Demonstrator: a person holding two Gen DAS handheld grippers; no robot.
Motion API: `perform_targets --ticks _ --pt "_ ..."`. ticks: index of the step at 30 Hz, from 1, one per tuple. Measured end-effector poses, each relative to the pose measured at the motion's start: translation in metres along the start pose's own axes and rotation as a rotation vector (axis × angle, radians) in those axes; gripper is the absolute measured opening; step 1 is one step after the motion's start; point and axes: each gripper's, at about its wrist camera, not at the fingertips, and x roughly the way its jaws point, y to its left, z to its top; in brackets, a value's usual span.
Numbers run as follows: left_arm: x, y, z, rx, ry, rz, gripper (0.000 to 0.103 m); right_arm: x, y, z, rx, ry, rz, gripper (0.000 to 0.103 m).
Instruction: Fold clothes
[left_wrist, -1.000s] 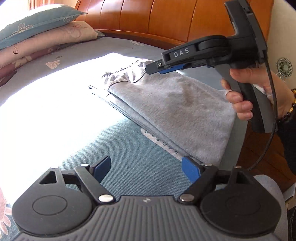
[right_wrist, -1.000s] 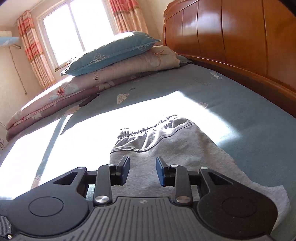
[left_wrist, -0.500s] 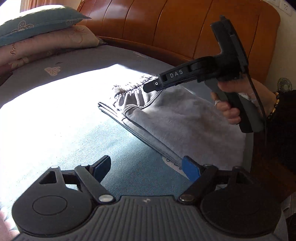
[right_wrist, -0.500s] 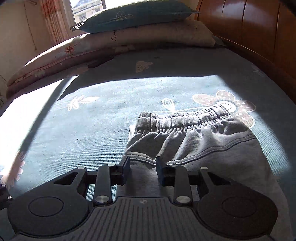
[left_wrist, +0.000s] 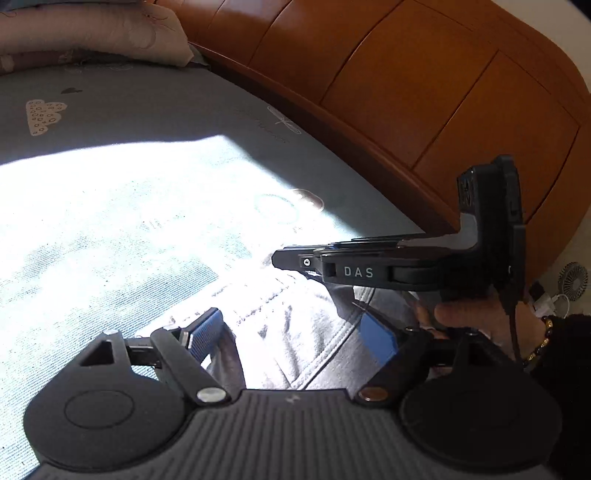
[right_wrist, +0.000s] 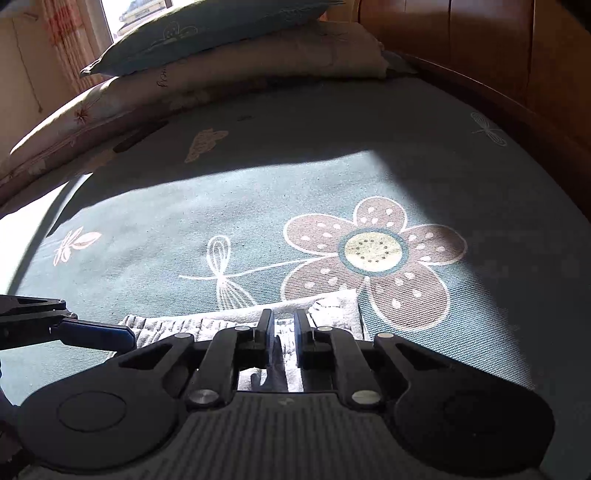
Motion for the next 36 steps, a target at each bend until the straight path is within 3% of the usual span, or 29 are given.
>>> perform_targets --ticks 5,9,13,16,19,24,28,31,36 --pt "-0.013 -0.017 0.003 0.048 0.014 0.049 0.078 -0.001 -0.006 0.009 0.038 0.019 0.048 0.006" --pt "-0.04 -0.05 -0.008 0.203 -0.03 -0.022 0.08 -0.053 -0.008 0.01 -0.006 -0.027 0.05 0.02" --pt "-0.031 -0.069 -0.022 0.33 0.032 -0.014 0.081 -0.078 -0.019 -0.007 -0.041 0.049 0.056 0.02" --pt "-0.015 -0.054 -0.029 0.275 0.125 0.073 0.08 -0.071 -0.033 -0.023 -0.002 0.091 0.015 0.02" --pt "-0.018 -0.045 -0.03 0.24 0.126 0.076 0.079 -0.054 -0.045 -0.037 0.05 0.09 0.005 0.019" --pt "-0.045 -0.064 -0.027 0.254 0.074 -0.011 0.08 -0.08 -0.04 -0.029 0.043 0.028 0.031 0.022" --pt "-0.031 -0.091 -0.041 0.328 0.115 -0.124 0.081 -0.097 -0.034 -0.033 0.022 0.048 0.099 0.022" --pt "-0.011 -0.101 -0.055 0.387 0.176 -0.117 0.081 -0.084 -0.027 -0.045 -0.021 0.13 0.088 0.022" --pt "-0.011 -0.099 -0.062 0.398 0.201 -0.088 0.081 -0.069 -0.035 -0.051 0.044 0.121 0.083 0.022"
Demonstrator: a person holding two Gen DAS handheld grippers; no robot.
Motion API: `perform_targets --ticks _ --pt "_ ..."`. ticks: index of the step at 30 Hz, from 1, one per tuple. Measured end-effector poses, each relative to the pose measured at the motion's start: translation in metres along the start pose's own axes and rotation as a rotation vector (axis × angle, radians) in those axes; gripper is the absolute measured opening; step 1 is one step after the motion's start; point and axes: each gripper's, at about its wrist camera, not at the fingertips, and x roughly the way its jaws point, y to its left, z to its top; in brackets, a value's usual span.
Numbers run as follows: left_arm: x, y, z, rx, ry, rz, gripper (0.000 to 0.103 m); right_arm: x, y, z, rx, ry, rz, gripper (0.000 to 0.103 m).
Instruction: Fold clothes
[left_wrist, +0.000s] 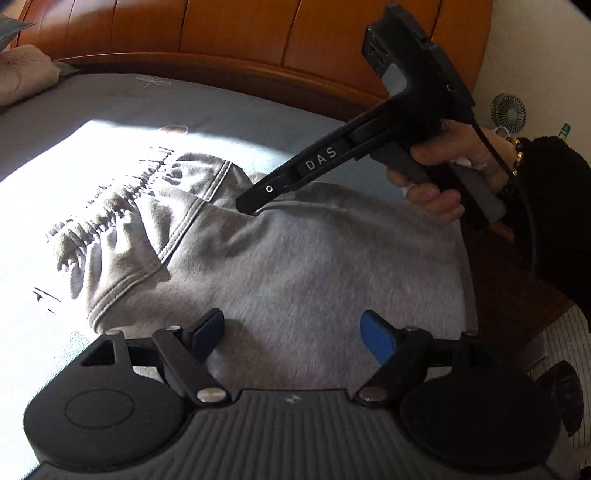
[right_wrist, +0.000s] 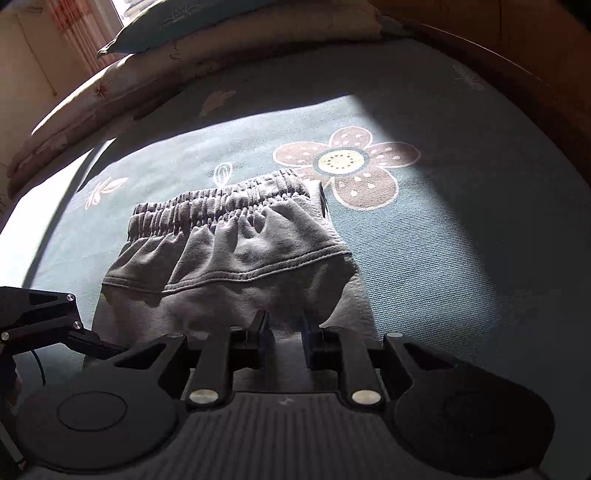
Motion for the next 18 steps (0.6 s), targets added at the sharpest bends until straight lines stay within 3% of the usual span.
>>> perform_targets --ticks 2,6,9,13,16,18 --pt "-0.008 0.0 0.005 -0.003 -0.022 0.0 0.081 -0.006 0.001 0.001 -0.005 -0.007 -0.003 0.022" --pt "-0.019 -0.02 0.001 0.048 -0.065 -0.068 0.082 -0.038 0.004 -0.009 -0.021 -0.053 0.023 0.031" --pt "-0.006 -0.032 0.0 0.086 -0.03 -0.078 0.082 -0.048 0.01 -0.021 -0.047 -0.018 0.069 0.032" --pt "0.018 -0.022 -0.007 0.085 0.033 -0.013 0.082 -0.036 0.018 -0.032 -0.103 0.022 0.031 0.032" --pt "0.013 -0.014 -0.004 0.029 0.014 -0.038 0.081 -0.034 0.015 -0.03 -0.092 0.014 0.01 0.032" --pt "0.01 -0.014 -0.003 0.031 -0.007 -0.06 0.082 -0.045 0.015 -0.03 -0.084 -0.019 0.042 0.033"
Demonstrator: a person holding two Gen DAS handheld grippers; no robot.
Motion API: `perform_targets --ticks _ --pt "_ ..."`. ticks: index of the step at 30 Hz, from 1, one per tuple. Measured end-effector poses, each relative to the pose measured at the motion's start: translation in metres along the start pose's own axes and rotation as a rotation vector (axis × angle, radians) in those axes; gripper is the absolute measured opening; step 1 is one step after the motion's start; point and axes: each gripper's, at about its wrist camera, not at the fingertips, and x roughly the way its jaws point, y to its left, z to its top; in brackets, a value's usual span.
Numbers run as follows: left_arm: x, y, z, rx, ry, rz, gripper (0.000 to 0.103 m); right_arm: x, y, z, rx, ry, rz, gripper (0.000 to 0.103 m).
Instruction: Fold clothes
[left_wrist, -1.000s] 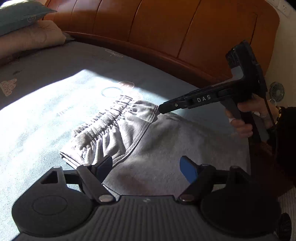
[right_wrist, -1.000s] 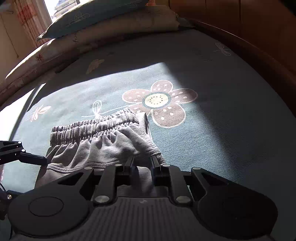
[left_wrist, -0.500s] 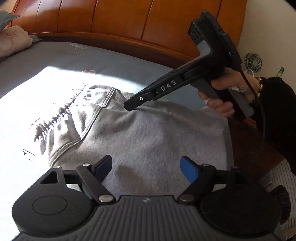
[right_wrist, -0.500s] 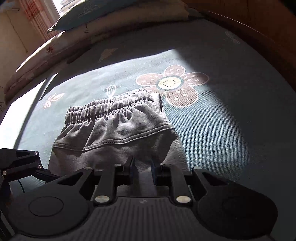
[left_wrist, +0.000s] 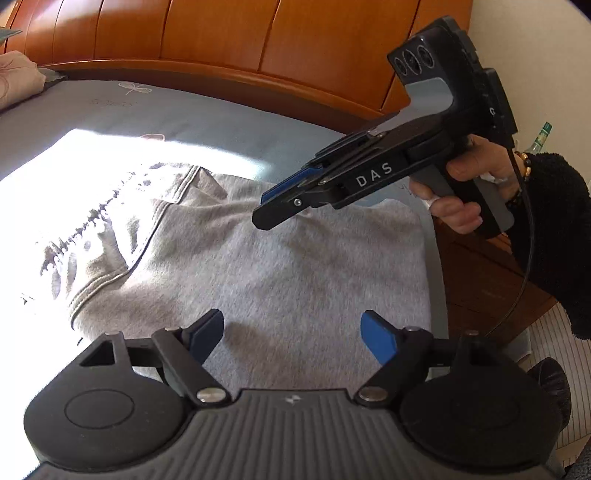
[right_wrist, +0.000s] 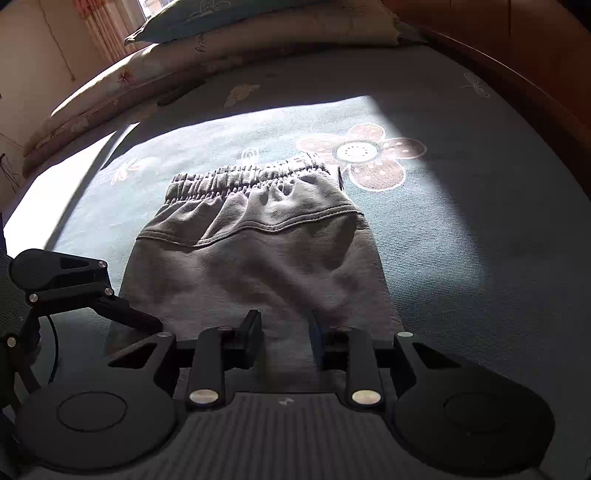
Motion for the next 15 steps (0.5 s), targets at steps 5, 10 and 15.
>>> perform_targets --ticks 5,10,15 --pt "0.01 -0.005 -0.006 0.024 0.055 0.013 0.082 -0.008 -0.001 -0.011 0.053 0.011 0.148 0.041" --pt "-0.002 -0.006 -0.003 0.009 0.033 0.022 0.082 0.001 -0.002 -0.016 0.078 0.02 0.137 0.041" --pt "-0.008 0.017 0.004 -0.057 -0.002 0.077 0.083 -0.019 -0.008 0.0 0.061 -0.068 0.069 0.045"
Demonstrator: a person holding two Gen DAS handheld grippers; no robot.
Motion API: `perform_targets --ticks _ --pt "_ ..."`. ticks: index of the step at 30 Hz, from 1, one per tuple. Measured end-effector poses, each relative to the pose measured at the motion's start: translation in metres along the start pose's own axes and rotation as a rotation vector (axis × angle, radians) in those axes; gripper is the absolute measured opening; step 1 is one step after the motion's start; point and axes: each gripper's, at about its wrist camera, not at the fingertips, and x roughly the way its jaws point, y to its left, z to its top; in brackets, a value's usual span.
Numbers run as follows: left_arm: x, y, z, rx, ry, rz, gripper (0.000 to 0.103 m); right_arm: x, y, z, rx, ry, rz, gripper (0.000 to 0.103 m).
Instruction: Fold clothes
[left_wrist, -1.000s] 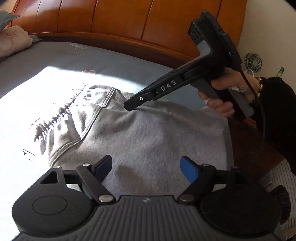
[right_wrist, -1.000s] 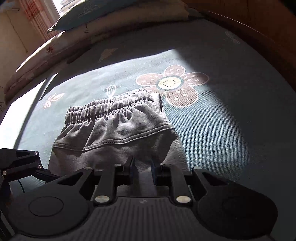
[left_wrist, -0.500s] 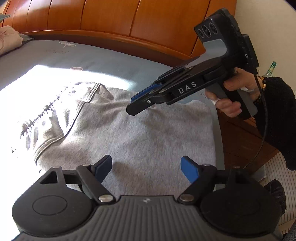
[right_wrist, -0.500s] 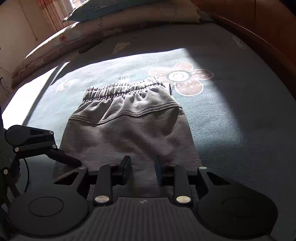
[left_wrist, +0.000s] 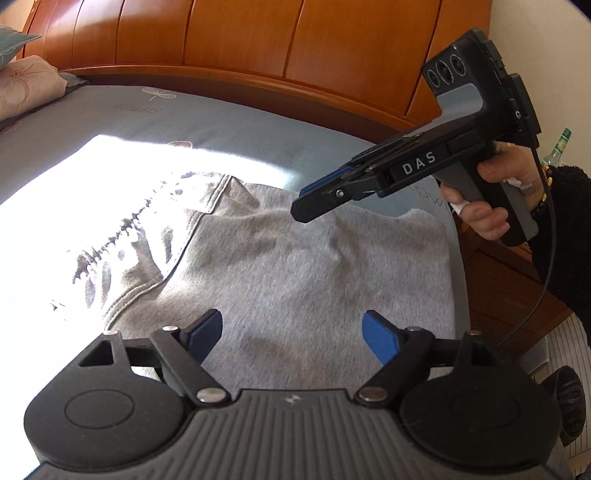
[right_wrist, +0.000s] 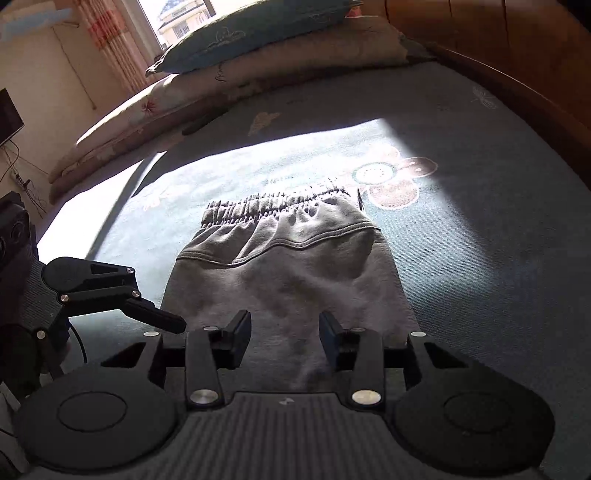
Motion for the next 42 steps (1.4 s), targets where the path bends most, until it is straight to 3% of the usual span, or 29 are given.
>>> perform_targets --ticks 2,6,10,13,19,22,25,27,29,31,34,38,42 --pt "0.006 0.016 -0.003 -0.079 0.022 -0.002 0.083 0.005 -0.015 0.002 0.06 0.009 -0.016 0.045" --pt "-0.004 0.017 -0.004 -0.071 -0.008 -0.003 0.083 0.014 -0.042 -0.002 0.172 0.025 -0.039 0.045" --pt "-0.012 0.016 0.008 -0.029 -0.057 0.015 0.083 -0.005 -0.04 -0.002 0.185 -0.059 0.003 0.049" --pt "-0.004 0.027 0.015 -0.072 -0.059 0.044 0.083 -0.005 -0.034 0.011 0.201 -0.092 0.082 0.05" --pt "0.003 0.049 0.006 -0.158 -0.023 0.081 0.083 0.05 -0.012 0.029 0.206 0.006 0.186 0.05" --pt "-0.005 0.049 0.005 -0.154 -0.022 0.088 0.083 0.07 -0.007 0.029 0.195 0.045 0.129 0.05" --pt "-0.017 0.048 0.005 -0.144 -0.05 0.073 0.083 0.07 -0.004 0.032 0.185 0.03 0.122 0.05" --pt "-0.02 0.047 0.007 -0.131 -0.068 0.06 0.083 0.059 -0.001 0.041 0.168 -0.027 0.129 0.051" --pt "-0.016 0.049 0.014 -0.114 -0.09 0.071 0.083 0.058 -0.003 0.054 0.172 -0.058 0.092 0.053" --pt "-0.01 0.055 0.023 -0.12 -0.097 0.073 0.083 0.071 -0.006 0.062 0.171 -0.029 0.035 0.053" --pt "0.008 0.068 0.031 -0.132 -0.045 0.16 0.082 0.092 -0.012 0.065 0.172 0.016 -0.014 0.053" --pt "0.009 0.085 0.027 -0.199 -0.04 0.114 0.082 0.097 -0.012 0.067 0.173 0.011 -0.016 0.053" --pt "-0.017 0.069 0.026 -0.165 -0.051 0.153 0.082 0.081 -0.005 0.069 0.164 -0.006 -0.028 0.055"
